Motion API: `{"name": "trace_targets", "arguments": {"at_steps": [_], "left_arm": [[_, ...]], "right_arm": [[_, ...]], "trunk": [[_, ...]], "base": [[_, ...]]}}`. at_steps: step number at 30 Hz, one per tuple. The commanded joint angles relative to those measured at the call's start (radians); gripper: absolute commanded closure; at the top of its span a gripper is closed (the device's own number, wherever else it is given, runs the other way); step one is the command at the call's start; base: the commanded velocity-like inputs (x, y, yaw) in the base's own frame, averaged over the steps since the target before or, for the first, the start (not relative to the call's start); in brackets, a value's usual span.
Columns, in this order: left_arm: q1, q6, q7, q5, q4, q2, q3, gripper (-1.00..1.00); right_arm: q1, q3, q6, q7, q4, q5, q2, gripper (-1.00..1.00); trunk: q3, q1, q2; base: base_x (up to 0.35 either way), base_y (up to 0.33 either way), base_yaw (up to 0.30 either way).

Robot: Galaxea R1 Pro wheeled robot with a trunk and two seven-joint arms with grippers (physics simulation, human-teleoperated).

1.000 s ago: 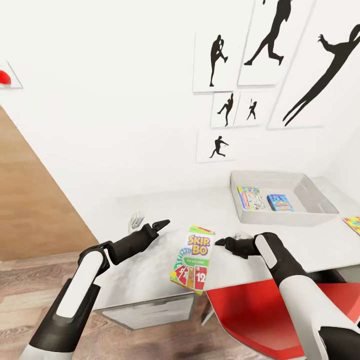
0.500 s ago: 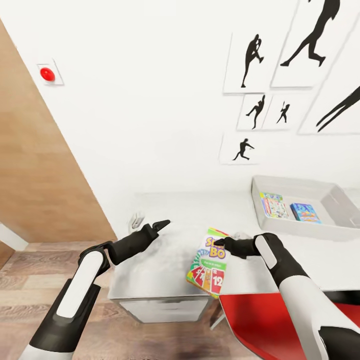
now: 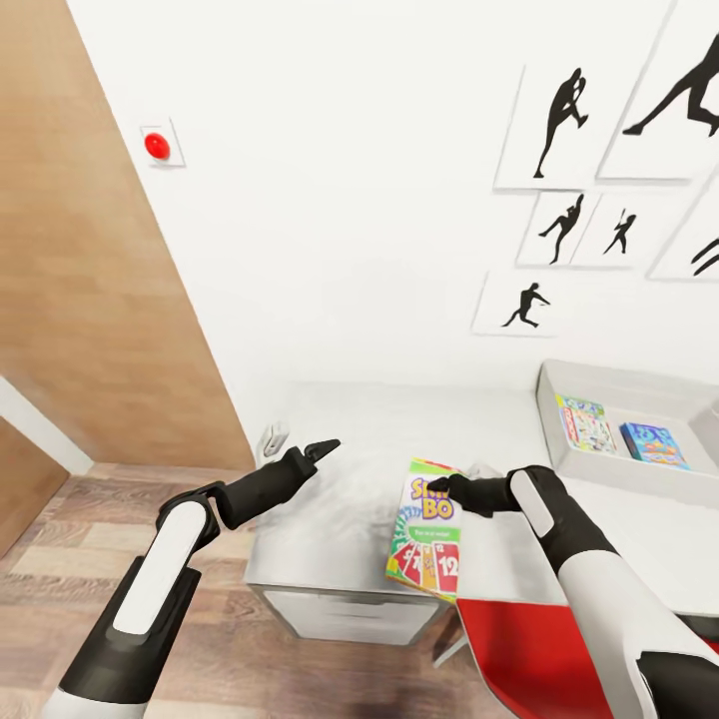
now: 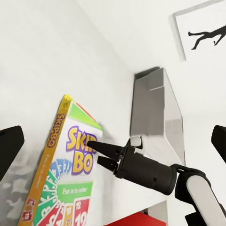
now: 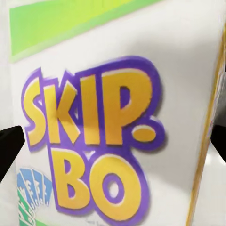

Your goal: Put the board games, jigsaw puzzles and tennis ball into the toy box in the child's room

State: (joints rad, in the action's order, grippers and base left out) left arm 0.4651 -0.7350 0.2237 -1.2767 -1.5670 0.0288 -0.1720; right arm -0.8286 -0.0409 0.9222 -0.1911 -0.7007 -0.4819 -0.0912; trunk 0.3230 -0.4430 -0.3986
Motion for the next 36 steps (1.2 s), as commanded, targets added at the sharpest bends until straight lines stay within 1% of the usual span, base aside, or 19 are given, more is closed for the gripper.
{"name": "trace_targets", "arguments": {"at_steps": [1, 23, 29, 36], "left_arm": [[0.001, -0.001, 0.009, -0.010, -0.001, 0.000, -0.001, -1.00], [0.001, 0.003, 0.008, -0.010, 0.001, 0.001, 0.000, -1.00], [0.000, 0.003, 0.008, -0.009, 0.001, 0.001, 0.000, -1.00], [0.000, 0.003, 0.008, -0.009, 0.002, 0.001, 0.000, -1.00]], "right_arm": [[0.000, -0.004, 0.004, -0.009, 0.010, 0.000, 0.001, -1.00], [0.000, -0.004, 0.004, -0.010, 0.010, 0.000, -0.001, -1.00], [0.000, -0.004, 0.004, -0.010, 0.010, 0.000, 0.000, -1.00], [0.000, -0.004, 0.004, -0.010, 0.010, 0.000, 0.000, -1.00]], "trunk": [[0.002, -0.007, -0.001], [0.002, -0.007, -0.001], [0.000, -0.007, -0.001], [-0.002, -0.007, -0.001]], "base": [[0.000, 0.000, 0.057], [0.000, 0.000, 0.018], [0.000, 0.000, 0.153], [0.000, 0.000, 0.234]]}}
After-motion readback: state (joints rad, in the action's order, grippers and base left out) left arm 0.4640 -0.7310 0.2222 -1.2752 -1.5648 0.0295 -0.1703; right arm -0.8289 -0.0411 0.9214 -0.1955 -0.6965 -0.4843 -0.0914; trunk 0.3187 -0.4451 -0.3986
